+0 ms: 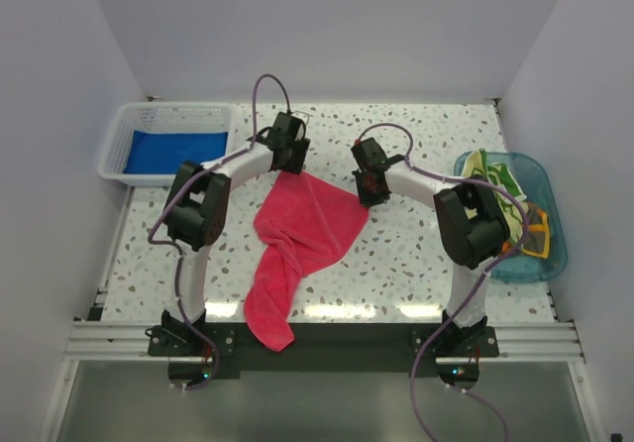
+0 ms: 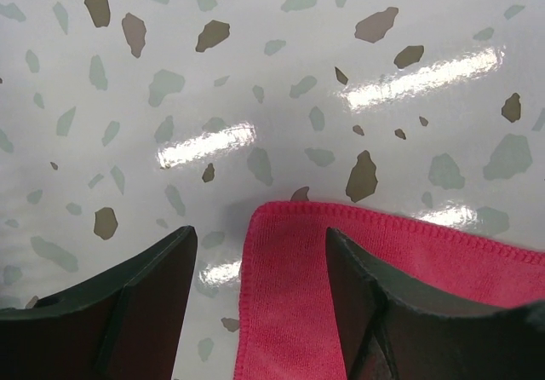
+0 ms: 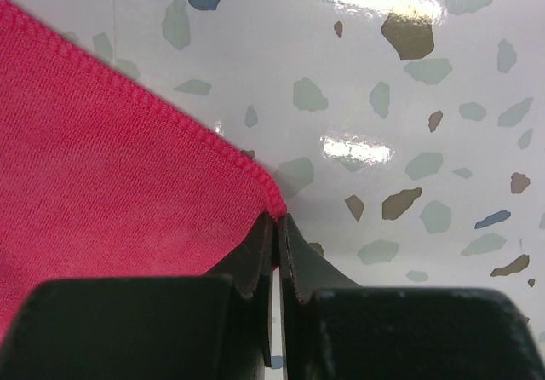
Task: Fold and stack the towels
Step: Flatten out the crumpled towel
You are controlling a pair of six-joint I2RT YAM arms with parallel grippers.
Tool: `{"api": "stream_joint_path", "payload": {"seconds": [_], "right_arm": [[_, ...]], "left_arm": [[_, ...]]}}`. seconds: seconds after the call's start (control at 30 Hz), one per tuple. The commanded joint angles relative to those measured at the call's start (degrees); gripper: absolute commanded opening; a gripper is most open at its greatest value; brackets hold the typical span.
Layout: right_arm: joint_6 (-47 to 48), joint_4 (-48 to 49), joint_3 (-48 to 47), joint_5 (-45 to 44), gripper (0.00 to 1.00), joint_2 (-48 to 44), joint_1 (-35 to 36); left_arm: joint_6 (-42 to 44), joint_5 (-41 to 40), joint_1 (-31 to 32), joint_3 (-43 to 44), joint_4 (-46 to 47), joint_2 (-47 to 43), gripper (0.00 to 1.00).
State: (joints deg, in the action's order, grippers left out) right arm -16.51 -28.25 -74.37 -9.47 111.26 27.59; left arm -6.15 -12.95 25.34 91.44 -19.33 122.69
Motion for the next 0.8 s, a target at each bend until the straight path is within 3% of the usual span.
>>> {"api": "stream_joint_path", "payload": {"seconds": [0.0, 0.47, 0.77], "right_arm": [[1.39, -0.49, 2.12, -1.16, 0.0, 2.29, -0.35], [2.27, -0.49, 3.79, -1.6, 0.0, 0.98, -0.44], [3.42, -0.84, 4.14, -2.12, 0.0, 0.45, -0.35]], "left_arm": [[0.88, 1.61, -0.56, 2.17, 1.84, 0.97, 0.66], [-0.53, 0.82, -0.91, 2.08, 1.49, 5.01, 0.49], [-1.75, 4.51, -3.19, 0.41, -3.07, 6.85, 0.47]]}}
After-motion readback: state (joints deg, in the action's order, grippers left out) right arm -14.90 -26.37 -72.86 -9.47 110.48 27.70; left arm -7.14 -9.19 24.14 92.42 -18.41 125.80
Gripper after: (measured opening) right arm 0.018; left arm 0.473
